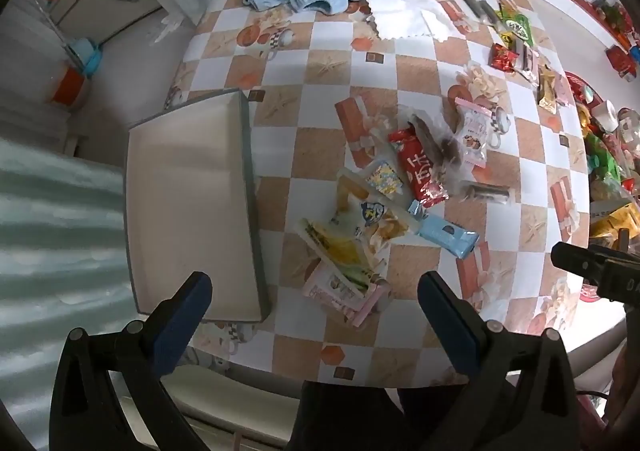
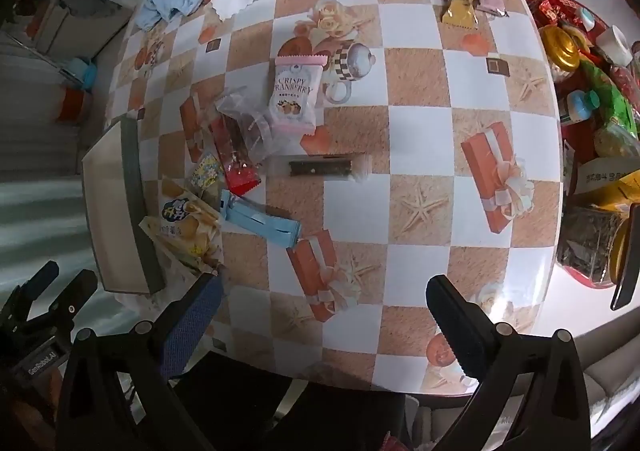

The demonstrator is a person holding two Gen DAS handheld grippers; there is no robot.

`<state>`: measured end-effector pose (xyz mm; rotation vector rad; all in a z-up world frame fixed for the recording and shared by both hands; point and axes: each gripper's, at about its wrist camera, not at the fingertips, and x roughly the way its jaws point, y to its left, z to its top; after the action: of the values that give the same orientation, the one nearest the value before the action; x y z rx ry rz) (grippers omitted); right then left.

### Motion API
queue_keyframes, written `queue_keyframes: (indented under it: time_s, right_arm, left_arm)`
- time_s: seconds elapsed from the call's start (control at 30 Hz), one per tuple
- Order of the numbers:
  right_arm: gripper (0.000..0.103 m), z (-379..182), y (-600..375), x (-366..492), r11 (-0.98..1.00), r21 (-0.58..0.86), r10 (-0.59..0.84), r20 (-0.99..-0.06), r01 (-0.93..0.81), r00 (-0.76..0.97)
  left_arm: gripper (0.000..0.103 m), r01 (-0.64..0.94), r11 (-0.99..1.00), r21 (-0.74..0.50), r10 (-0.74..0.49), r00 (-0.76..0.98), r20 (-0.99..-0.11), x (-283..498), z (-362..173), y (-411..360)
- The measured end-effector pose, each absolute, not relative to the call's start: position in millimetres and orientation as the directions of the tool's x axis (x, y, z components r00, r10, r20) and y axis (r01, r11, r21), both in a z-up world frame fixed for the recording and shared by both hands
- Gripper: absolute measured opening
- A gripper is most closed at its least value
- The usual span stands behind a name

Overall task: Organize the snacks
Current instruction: 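Move both grippers toward the snack pile on the checkered table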

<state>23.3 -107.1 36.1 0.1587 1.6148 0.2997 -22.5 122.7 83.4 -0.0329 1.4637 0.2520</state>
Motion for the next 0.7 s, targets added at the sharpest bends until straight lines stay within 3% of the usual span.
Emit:
queue_keyframes:
  time_s: [0.4, 0.7]
  right_arm:
    - [0.103, 25, -116, 26, 0.955, 0.295, 0.293, -0.953, -0.024, -0.073]
    - [0.103, 12, -123, 19, 0.958, 0.275, 0.284, -0.95, 0.082, -0.13]
  left_arm:
    - [0.103, -0.241, 0.953, 0.182, 0.201, 0.055, -0.978, -50, 109, 144]
    - [0.103, -0.256, 0.95, 0.179, 0.188, 0.011, -0.982, -43, 89, 179]
